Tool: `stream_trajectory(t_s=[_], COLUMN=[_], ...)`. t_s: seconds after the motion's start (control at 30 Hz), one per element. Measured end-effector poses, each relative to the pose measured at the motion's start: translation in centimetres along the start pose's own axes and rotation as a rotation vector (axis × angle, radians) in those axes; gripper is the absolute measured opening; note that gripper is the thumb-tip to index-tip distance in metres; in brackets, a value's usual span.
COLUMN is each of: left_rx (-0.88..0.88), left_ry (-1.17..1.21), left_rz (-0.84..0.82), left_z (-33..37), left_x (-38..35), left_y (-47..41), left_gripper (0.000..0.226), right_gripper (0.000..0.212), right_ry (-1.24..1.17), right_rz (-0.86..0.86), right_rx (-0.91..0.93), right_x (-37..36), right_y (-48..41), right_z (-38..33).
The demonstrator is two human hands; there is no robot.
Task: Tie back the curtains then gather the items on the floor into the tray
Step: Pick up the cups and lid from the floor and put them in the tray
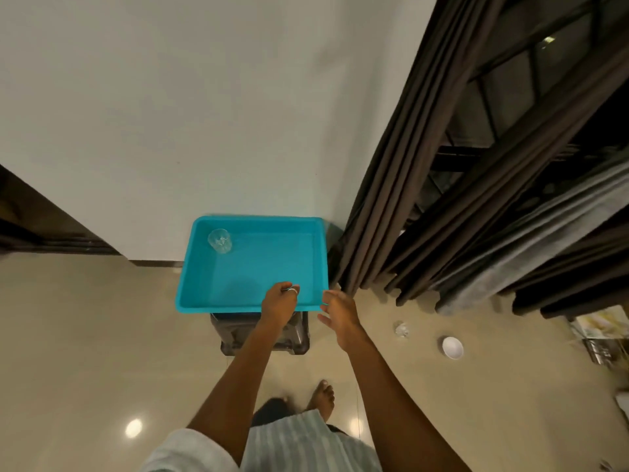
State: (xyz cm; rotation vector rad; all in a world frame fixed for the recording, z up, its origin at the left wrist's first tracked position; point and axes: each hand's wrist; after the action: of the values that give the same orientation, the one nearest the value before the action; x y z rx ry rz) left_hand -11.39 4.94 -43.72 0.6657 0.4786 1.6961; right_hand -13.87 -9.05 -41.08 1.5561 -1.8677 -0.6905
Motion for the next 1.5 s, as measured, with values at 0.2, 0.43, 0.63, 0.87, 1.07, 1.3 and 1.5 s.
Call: stream_trajectory(t_s=[0.2, 0.43, 0.63, 0.87, 1.07, 1.3, 1.5], left_rx=[0.027, -0.010, -0.030, -0.031, -0.090, -0.071, -0.053], left_ry=[0.037, -0.172, -0.238, -0.208, -0.180, -0.143, -0.228], left_rz=[-0.103, -0.182, -0.234, -0.229, -0.226, -0.229, -0.205], left_z=[-1.5, -5.3, -4.0, -3.8, -5.9, -6.8, -7.7], left_x=[-2.8, -5.4, -8.7, -16.4, -26.5, -32.7, -34.2], left_y=[2.9, 5.6, 8.5, 10.8, 14.8, 19.3, 19.6], left_gripper=[0.030, 0.018, 0.029, 0.029, 0.036, 0.031, 0.031], right_gripper=[0.011, 0.016, 0.014, 0.013, 0.012, 0.009, 0.014], right_ry=[-0.036, -0.069, -0.144, -0.089, -0.172, -0.226, -0.238], right_rz=[0.116, 0.280, 0.352, 0.319, 0.325, 0.347, 0.308], right_rx=[0.014, 0.029, 0.022, 0.048, 0.025, -0.029, -0.031], right_x=[2.2, 5.2, 9.1, 16.7, 27.9, 35.1, 36.5], right_y=[3.4, 5.5, 5.8, 5.6, 4.7, 5.3, 4.9], right_z=[2.2, 6.5, 7.6, 9.0, 9.5, 12.3, 12.6])
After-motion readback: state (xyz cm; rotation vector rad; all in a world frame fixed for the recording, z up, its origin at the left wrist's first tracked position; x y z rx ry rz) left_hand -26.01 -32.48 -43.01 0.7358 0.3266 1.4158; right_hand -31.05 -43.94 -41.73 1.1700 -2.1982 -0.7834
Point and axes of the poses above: each hand's wrist, its own y-axis away from the middle knuckle, its own x-axis out of the back of the hand, z = x × y, and after that the axes turned 10 degrees about y, right-handed
